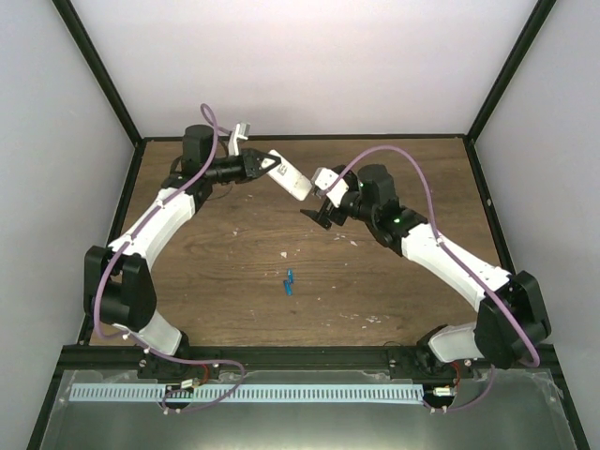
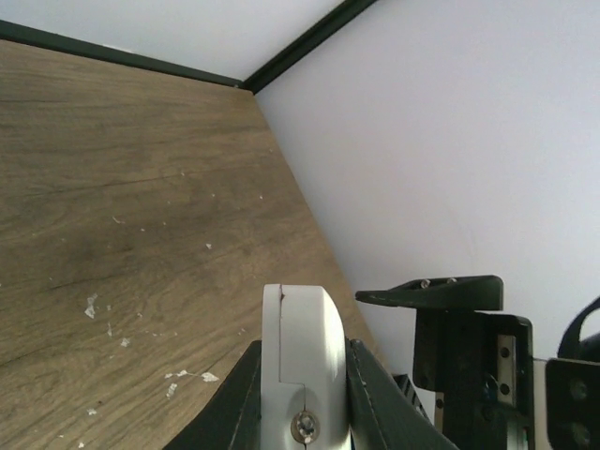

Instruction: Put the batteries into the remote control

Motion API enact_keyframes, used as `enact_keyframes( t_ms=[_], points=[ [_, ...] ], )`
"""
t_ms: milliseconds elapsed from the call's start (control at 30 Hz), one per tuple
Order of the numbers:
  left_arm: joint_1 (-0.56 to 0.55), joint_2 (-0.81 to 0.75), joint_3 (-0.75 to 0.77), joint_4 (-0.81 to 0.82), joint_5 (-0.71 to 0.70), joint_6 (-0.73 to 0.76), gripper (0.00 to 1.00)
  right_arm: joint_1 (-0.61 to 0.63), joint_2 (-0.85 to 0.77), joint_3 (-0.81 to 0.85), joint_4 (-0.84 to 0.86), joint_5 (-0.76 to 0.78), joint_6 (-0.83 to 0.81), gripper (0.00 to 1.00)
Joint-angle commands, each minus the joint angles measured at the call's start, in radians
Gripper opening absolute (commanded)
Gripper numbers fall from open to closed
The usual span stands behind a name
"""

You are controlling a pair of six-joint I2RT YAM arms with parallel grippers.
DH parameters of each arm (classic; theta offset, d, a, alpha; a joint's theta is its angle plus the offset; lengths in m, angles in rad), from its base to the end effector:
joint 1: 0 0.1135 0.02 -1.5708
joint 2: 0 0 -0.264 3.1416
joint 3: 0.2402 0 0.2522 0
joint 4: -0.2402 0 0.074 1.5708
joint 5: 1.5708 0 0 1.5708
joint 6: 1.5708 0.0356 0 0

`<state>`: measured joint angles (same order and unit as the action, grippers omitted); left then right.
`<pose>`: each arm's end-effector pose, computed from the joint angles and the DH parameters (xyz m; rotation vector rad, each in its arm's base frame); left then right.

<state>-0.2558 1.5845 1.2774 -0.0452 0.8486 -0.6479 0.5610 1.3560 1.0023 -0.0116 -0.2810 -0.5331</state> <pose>0.3481 -0.1187 0.3270 0.2245 2.0455 -1.3956 0.2618 0.1761 0.3042 -1.1600 1.5449 0.2904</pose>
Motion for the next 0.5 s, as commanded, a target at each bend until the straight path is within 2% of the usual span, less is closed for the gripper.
enact_keyframes(
  t_ms=[0, 467],
  points=[
    [0.001, -0.029, -0.004, 0.029, 0.063, 0.039, 0.0, -0.001, 0.006, 0.03, 0.009, -0.008, 0.012, 1.0],
    [0.001, -0.022, -0.005, 0.082, 0.098, 0.0, 0.0, -0.001, 0.063, 0.081, -0.001, -0.063, 0.011, 0.91]
  ],
)
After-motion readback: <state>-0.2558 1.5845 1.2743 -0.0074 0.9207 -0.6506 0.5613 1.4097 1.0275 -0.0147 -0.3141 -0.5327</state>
